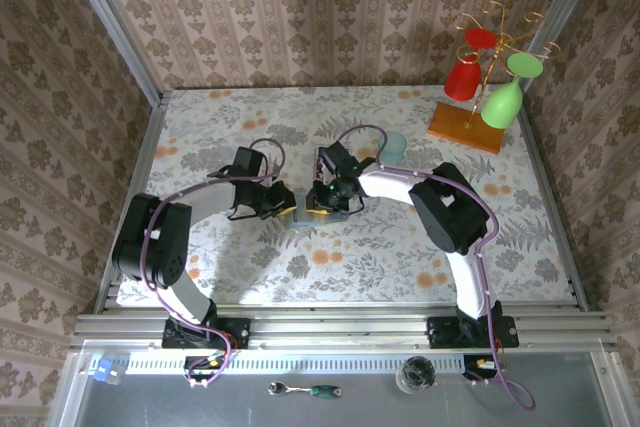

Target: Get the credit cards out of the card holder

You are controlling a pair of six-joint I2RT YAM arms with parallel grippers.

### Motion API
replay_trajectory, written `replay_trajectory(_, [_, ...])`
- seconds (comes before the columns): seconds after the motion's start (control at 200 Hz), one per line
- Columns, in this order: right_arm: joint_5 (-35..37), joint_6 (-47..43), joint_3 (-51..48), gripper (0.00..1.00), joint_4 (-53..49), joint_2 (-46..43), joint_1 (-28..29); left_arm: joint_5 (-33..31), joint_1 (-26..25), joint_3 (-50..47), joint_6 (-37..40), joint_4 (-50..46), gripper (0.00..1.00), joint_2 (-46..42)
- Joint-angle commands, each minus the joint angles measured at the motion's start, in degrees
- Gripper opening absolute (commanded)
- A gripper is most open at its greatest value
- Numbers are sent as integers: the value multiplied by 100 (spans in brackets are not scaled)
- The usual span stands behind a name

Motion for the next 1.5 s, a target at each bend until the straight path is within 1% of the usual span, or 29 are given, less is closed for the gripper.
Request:
replay_trajectory(0.0, [39,252,-262,23,30,-181,-41,61,-19,101,-134,118,20,60])
replay_trajectory(0.125, [19,569,-530,22,365,-292,-41,84,-17,17,-165,252,27,121])
replay_trajectory(0.2, [-42,757,-692,21,601,-342,-43,112,-18,-8,-165,301,29,193])
replay_trajectory(0.615, [-153,987,-943,20,912,-416,-89,247,-25,-172,-320,719,33,473])
replay_trajectory(0.785, [-273,1065,-1014,20,1082,-382,-119,291,-32,-168,-356,792,32,519])
replay_trajectory(1.12, [-324,1064,-1053,20,1108,-373,-129,353,-90,-63,-446,923,29,715])
replay_trajectory(1.385, [-387,1040,-1056,20,1194,-445,-120,353,-118,7,-466,949,27,643])
replay_trajectory(1.405, [-396,1031,-1050,20,1205,-464,-120,509,-118,16,-475,950,27,641])
replay_trajectory(1.49, [-370,973,-1029,20,1195,-566,-120,537,-124,67,-477,929,26,629])
